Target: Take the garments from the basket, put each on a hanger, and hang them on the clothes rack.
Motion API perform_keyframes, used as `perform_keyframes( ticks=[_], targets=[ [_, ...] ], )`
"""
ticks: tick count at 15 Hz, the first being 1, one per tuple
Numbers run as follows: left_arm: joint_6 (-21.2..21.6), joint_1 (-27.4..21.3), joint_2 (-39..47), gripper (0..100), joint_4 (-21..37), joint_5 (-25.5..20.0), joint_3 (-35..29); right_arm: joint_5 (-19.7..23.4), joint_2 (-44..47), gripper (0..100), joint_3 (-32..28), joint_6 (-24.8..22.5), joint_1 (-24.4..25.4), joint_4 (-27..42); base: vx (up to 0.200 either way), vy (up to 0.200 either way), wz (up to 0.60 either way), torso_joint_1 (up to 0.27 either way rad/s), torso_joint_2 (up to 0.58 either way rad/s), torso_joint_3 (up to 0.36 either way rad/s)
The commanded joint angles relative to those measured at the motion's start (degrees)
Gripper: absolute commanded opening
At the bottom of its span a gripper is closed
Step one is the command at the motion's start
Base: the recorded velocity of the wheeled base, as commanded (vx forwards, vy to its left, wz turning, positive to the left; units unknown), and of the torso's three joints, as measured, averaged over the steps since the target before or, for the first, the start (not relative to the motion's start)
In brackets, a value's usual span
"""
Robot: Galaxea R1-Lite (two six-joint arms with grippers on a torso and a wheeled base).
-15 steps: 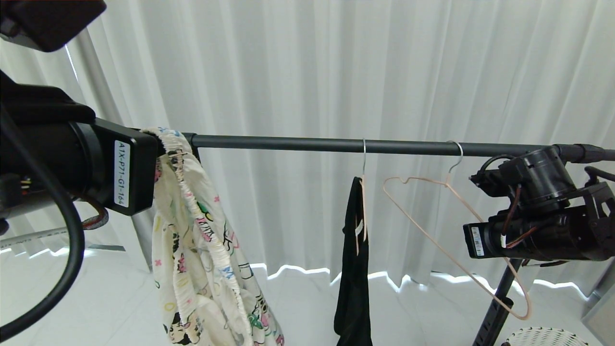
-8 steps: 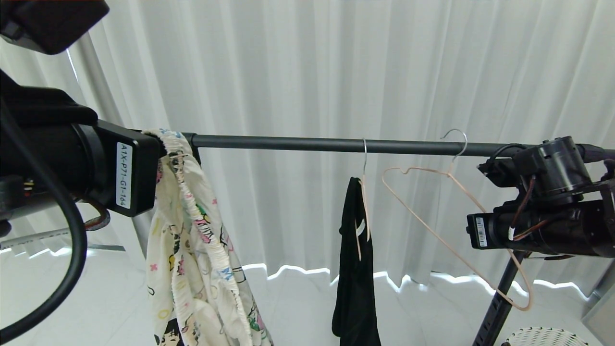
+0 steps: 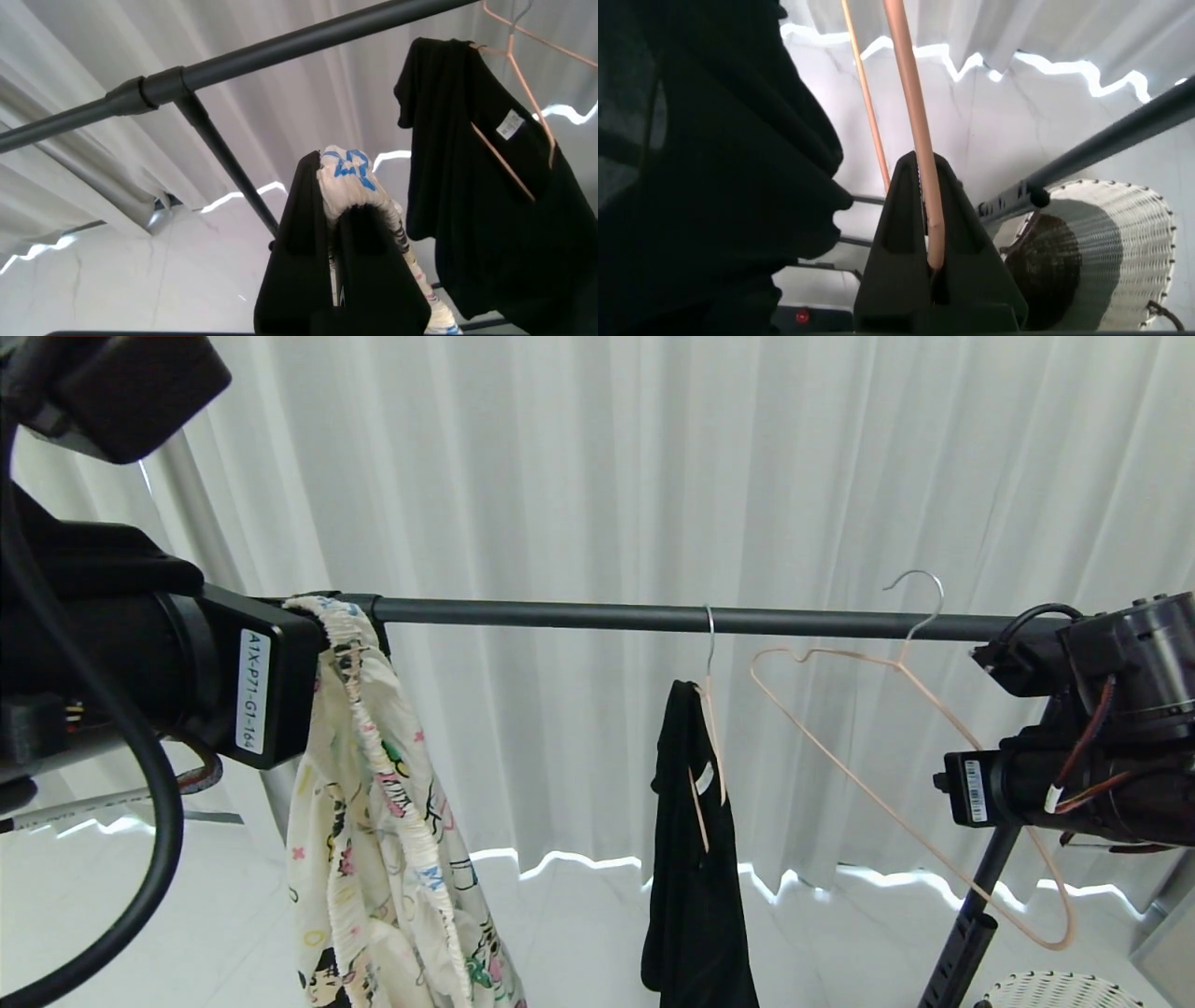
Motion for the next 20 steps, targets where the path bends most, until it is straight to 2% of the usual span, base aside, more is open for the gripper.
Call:
perform_keyframes(
  ticks=[1,5,8,13,17,18,20],
  targets=[
    [0.9,0.01,0.18,0,0.0,0.02,-0.03,0.01,-3.19,0,1.81,-1.47,0.1,-0.14,-0.2,0.0,0.0,0.002,0.01,-0.002],
    [2.48,0.01,0.18,0,0.0,0.02,0.41,0.28,-6.79,0,4.62,-5.6,1.77,-0.23,-0.2,0.0,0.0,0.004,0.01,0.004],
    [2.48,-0.08,-0.26,0,-0.08,0.11,2.43,0.01,-8.46,0,5.59,-5.51,5.37,-0.23,-0.2,0.0,0.0,0.001,0.0,0.002],
    [2.39,0.01,-0.34,0,-0.08,0.11,3.66,0.19,-12.33,0,5.59,-5.33,7.75,-0.31,-0.2,0.0,0.0,0.0,0.01,0.005],
    [2.39,0.01,-0.26,0,-0.08,0.11,5.86,0.28,-14.79,0,6.73,-4.45,16.62,-0.4,-0.15,0.0,0.0,0.002,0.0,0.004],
    [2.3,0.01,-0.26,0,-0.08,0.11,6.92,0.36,-15.49,0,8.14,-3.14,22.77,-0.4,0.0,0.0,0.0,0.0,0.0,0.0],
    [1.07,0.09,-0.26,0,-0.08,0.29,9.03,0.28,-15.84,0,9.98,0.29,31.48,-0.49,0.0,0.0,0.0,0.0,0.0,0.0]
  ],
)
